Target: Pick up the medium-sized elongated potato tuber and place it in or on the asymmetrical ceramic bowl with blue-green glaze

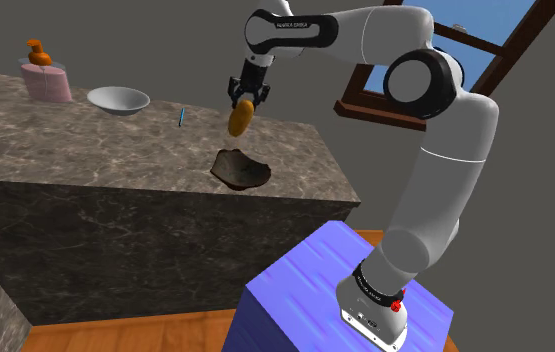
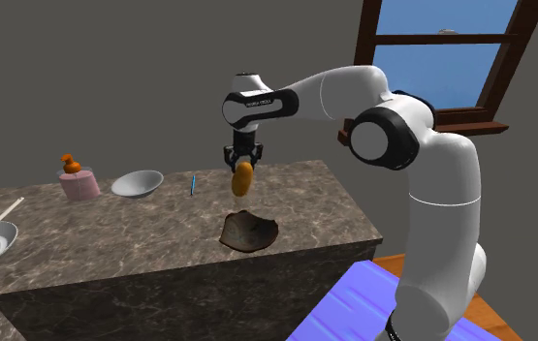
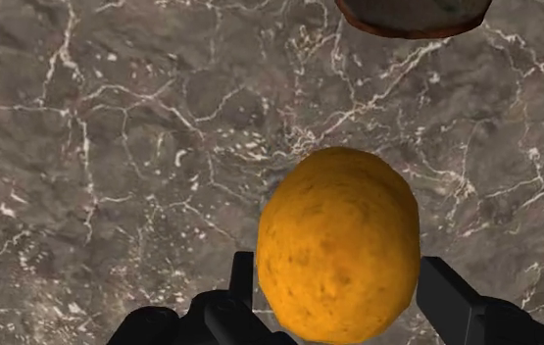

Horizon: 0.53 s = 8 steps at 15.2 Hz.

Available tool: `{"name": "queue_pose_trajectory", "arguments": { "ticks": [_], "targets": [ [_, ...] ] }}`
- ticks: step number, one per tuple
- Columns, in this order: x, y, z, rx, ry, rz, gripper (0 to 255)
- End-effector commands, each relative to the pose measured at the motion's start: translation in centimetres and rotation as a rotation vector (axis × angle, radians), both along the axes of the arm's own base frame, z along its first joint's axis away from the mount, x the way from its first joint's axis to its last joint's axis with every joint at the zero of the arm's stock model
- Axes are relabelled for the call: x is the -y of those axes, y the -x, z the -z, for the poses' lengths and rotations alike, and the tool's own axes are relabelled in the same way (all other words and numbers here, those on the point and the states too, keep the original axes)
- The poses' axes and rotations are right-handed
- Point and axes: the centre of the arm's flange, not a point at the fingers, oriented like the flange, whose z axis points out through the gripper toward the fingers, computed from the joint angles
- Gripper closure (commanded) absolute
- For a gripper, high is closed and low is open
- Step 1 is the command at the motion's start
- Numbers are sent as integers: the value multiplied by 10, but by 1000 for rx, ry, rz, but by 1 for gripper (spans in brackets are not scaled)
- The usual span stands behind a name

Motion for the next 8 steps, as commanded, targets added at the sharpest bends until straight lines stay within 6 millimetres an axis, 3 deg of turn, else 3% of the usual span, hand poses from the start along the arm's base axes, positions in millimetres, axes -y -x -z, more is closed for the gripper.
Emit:
{"name": "queue_pose_trajectory", "arguments": {
  "ticks": [1, 2, 8],
  "targets": [
    [0, 0, -10, 0, 0, 0, 255],
    [0, 0, -13, 0, 0, 0, 255],
    [-46, 64, -19, 0, 0, 0, 255]
  ]
}}
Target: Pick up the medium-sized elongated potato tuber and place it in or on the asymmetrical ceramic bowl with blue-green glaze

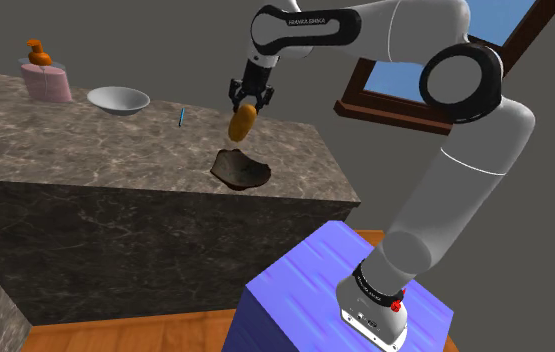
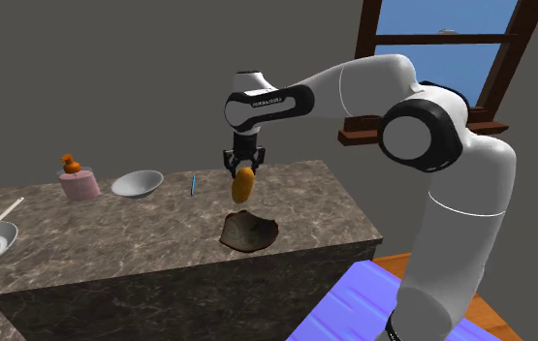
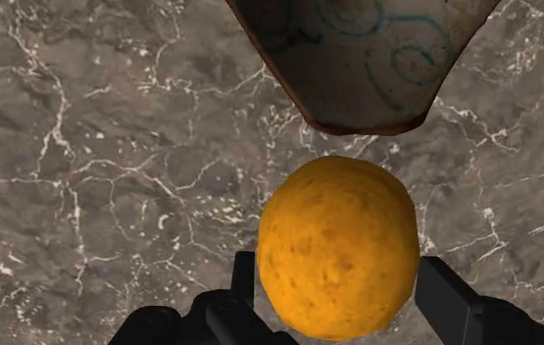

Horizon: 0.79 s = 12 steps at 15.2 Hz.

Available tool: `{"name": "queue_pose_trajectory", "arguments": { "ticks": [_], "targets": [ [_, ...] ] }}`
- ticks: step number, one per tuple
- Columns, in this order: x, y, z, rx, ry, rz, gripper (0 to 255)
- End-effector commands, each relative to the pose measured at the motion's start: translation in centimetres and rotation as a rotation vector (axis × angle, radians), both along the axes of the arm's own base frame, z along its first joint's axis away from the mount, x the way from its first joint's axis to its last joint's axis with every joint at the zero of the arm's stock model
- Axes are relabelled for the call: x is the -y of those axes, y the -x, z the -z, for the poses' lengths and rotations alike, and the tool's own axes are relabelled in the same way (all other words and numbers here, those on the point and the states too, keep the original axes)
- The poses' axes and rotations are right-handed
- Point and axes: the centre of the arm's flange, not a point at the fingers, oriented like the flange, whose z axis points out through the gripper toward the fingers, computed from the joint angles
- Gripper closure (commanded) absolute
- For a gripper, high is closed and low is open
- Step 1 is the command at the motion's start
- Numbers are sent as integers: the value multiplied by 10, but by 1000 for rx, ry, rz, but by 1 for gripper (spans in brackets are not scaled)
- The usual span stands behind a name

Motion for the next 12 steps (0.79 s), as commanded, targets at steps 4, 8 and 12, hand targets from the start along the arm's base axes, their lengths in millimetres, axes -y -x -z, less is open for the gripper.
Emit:
{"name": "queue_pose_trajectory", "arguments": {
  "ticks": [4, 8, 12],
  "targets": [
    [-37, 52, -6, 0, 0, 1, 255],
    [-60, 84, -3, 0, 0, 1, 255],
    [-60, 84, 18, 0, 0, 1, 255]
  ]
}}
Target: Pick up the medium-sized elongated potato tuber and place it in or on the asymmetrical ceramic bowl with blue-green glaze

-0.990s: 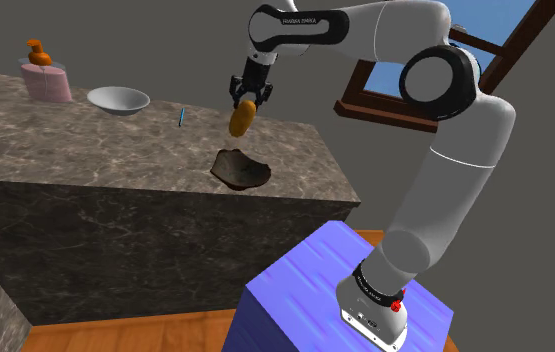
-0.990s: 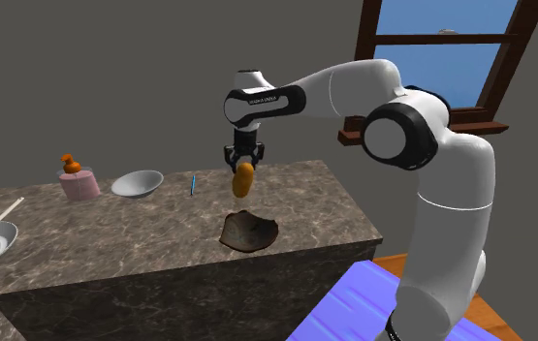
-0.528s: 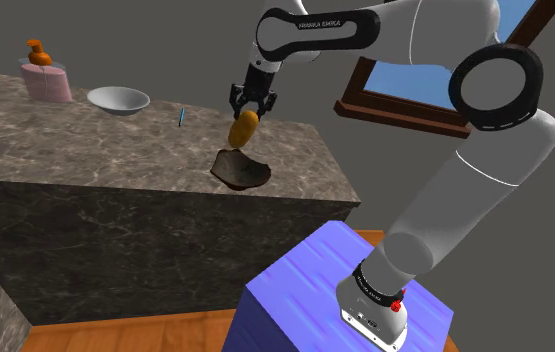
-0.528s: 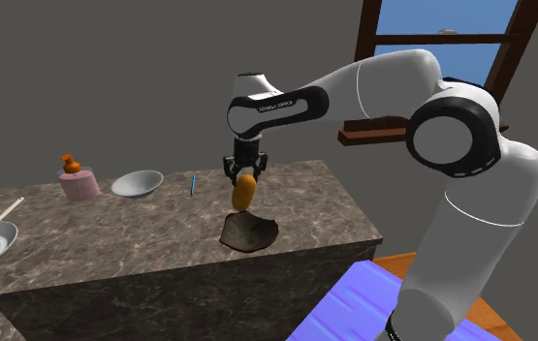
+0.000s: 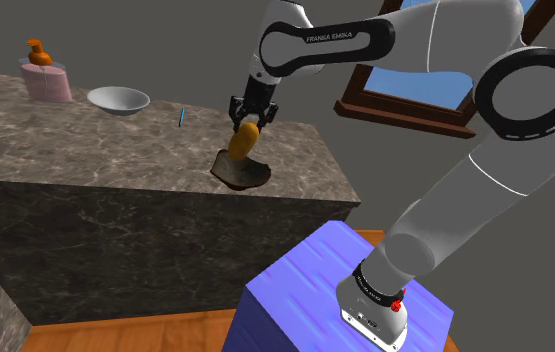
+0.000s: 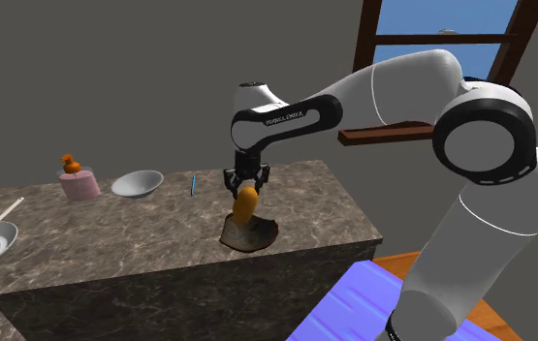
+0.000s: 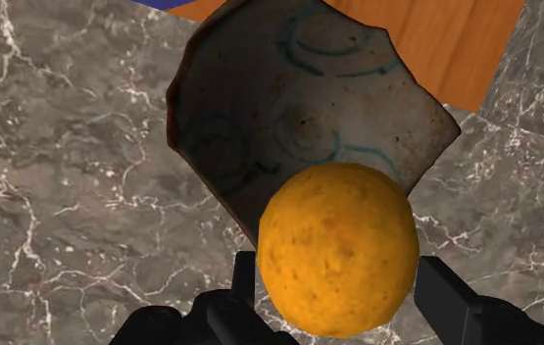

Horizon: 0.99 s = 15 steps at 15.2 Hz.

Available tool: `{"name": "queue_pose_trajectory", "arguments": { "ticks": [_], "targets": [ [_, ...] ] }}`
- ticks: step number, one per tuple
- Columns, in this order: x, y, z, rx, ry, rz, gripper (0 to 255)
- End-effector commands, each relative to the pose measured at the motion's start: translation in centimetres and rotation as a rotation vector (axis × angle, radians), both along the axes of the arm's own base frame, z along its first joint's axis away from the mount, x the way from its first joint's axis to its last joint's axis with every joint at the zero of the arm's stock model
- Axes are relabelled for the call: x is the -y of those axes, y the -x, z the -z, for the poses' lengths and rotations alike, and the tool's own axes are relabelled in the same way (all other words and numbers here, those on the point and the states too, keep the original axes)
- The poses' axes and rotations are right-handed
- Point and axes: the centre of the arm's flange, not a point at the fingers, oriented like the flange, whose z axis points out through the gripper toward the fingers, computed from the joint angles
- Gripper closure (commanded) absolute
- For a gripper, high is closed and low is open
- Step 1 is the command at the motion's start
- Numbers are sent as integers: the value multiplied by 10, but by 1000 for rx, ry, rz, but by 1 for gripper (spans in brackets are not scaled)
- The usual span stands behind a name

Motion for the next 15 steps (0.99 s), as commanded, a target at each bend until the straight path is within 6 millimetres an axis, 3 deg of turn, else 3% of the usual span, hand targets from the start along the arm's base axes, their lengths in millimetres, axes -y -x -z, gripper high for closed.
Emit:
{"name": "queue_pose_trajectory", "arguments": {
  "ticks": [1, 10, 15],
  "targets": [
    [0, 0, 10, 0, 0, 0, 255],
    [0, 0, 58, 0, 0, 0, 255],
    [0, 0, 60, 0, 0, 0, 255]
  ]
}}
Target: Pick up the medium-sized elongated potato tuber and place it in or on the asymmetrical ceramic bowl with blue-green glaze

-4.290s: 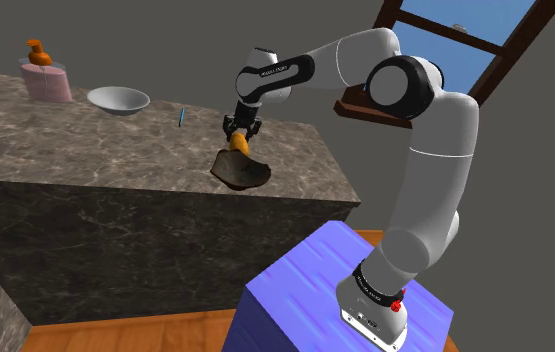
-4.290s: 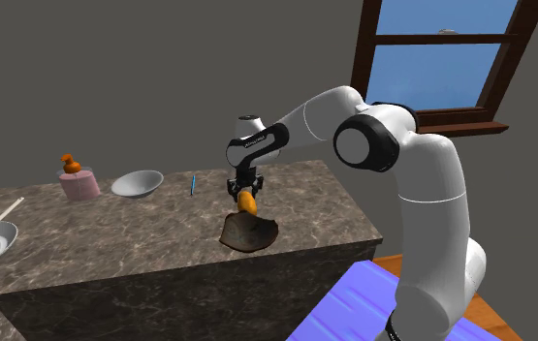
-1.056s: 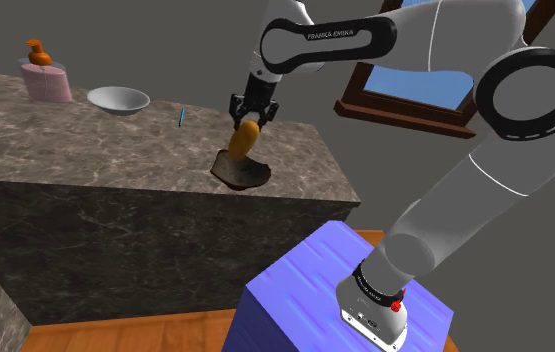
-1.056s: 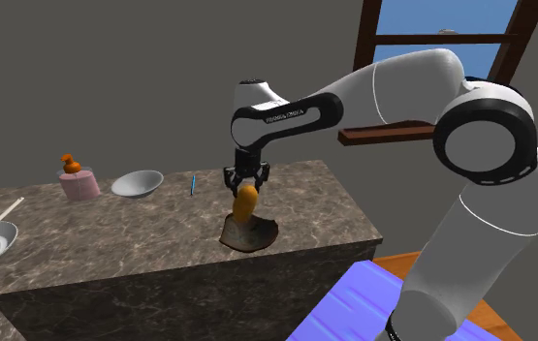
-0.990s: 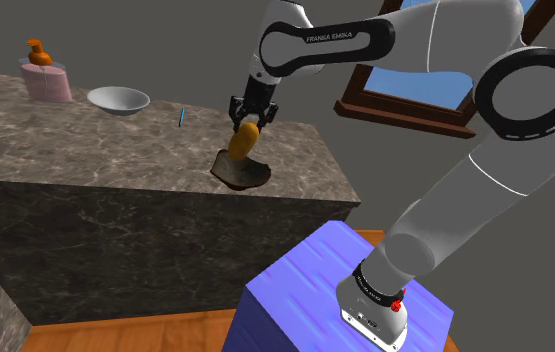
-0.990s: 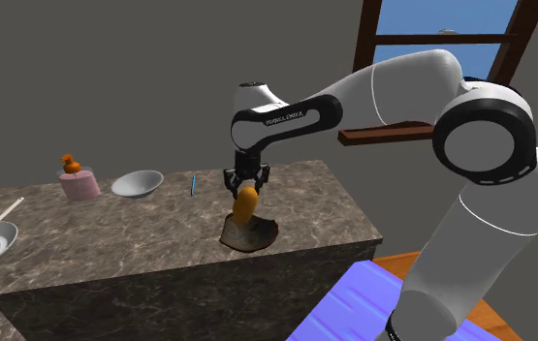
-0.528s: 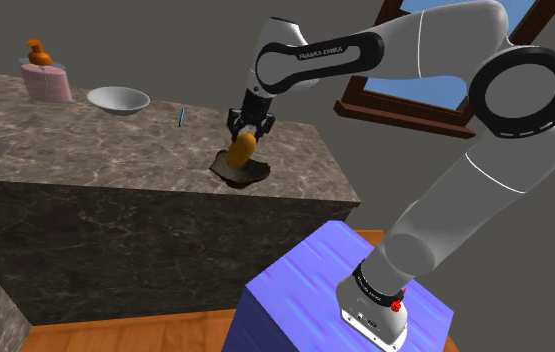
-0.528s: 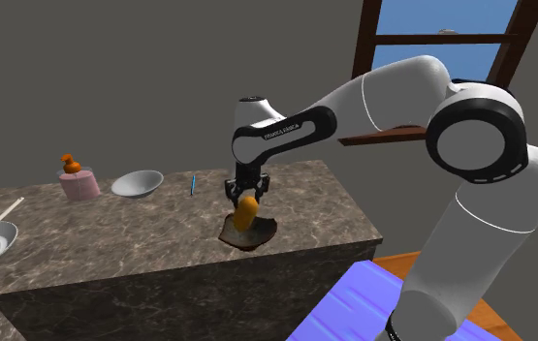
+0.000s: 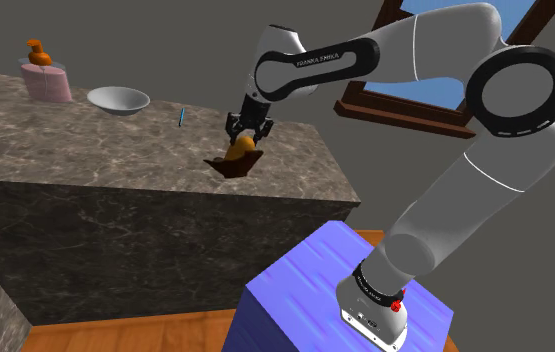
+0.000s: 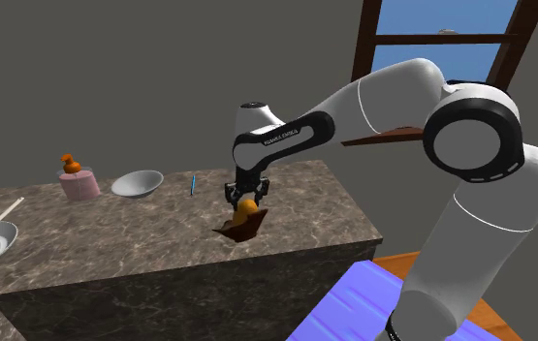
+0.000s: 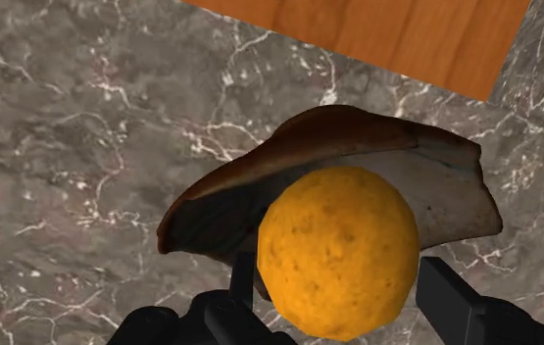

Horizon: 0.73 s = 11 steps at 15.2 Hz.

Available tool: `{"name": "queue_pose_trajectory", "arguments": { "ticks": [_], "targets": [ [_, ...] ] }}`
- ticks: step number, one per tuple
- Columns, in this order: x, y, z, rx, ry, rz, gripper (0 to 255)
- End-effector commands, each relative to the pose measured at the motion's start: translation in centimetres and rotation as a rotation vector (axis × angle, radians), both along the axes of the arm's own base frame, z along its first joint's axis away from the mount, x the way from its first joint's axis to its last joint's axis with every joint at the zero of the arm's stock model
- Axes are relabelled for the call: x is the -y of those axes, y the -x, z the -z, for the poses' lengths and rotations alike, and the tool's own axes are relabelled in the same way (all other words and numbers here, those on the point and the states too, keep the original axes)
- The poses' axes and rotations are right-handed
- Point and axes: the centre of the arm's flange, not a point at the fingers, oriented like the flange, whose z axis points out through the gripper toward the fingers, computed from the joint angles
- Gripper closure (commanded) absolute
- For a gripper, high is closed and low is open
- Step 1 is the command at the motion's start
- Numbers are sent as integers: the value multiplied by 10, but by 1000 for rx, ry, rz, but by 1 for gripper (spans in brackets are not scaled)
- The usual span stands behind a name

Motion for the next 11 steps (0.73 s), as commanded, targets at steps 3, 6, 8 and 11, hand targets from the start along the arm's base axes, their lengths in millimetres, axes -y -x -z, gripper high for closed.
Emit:
{"name": "queue_pose_trajectory", "arguments": {
  "ticks": [3, 6, 8, 11],
  "targets": [
    [0, 1, 9, -19, 2, -1, 255],
    [-2, -1, 11, -19, 2, -1, 0],
    [-2, -1, 11, -19, 2, -1, 0],
    [1, 3, -17, -19, 2, -1, 0]
  ]
}}
